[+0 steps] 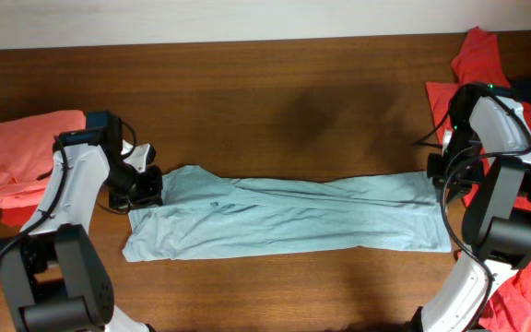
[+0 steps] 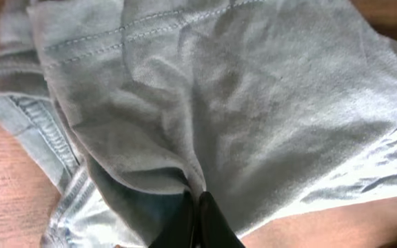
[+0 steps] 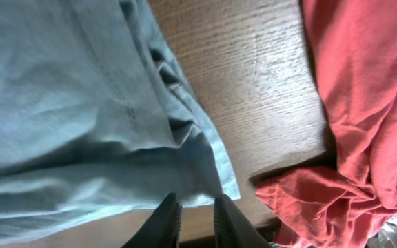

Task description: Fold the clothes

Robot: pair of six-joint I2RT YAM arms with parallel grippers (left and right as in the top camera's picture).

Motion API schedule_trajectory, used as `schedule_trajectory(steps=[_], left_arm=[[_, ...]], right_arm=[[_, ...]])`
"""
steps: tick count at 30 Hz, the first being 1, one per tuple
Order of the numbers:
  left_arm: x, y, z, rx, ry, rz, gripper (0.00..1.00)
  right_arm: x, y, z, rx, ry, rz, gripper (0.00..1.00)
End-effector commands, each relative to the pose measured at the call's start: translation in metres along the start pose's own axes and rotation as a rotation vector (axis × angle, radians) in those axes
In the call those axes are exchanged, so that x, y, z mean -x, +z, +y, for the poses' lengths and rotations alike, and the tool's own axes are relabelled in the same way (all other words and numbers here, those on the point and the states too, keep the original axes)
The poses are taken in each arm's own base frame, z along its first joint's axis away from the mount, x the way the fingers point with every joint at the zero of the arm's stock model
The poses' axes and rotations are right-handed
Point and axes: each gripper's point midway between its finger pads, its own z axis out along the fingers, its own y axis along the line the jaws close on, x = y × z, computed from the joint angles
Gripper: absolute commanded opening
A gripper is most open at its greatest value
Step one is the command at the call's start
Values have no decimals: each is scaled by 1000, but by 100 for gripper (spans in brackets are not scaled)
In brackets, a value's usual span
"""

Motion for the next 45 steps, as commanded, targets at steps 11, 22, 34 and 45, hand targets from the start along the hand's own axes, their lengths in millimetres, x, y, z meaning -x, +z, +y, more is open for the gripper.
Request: schedule_trajectory(steps=[11,22,34,45], left_arm=[[-18,-4,2,12,-21,48,13],[67,-19,-15,-67,85,-294,50],[89,28,0,-52,74,-261,52],[91,56,-2,-108,66,-215,28]], right_arm=[[-2,-11,10,66,18,-27,26],[10,-40,63,192,-151,-158,33],[9,-41,83,175,-209,-172,35],[8,-41,83,174,-209,-168,35]])
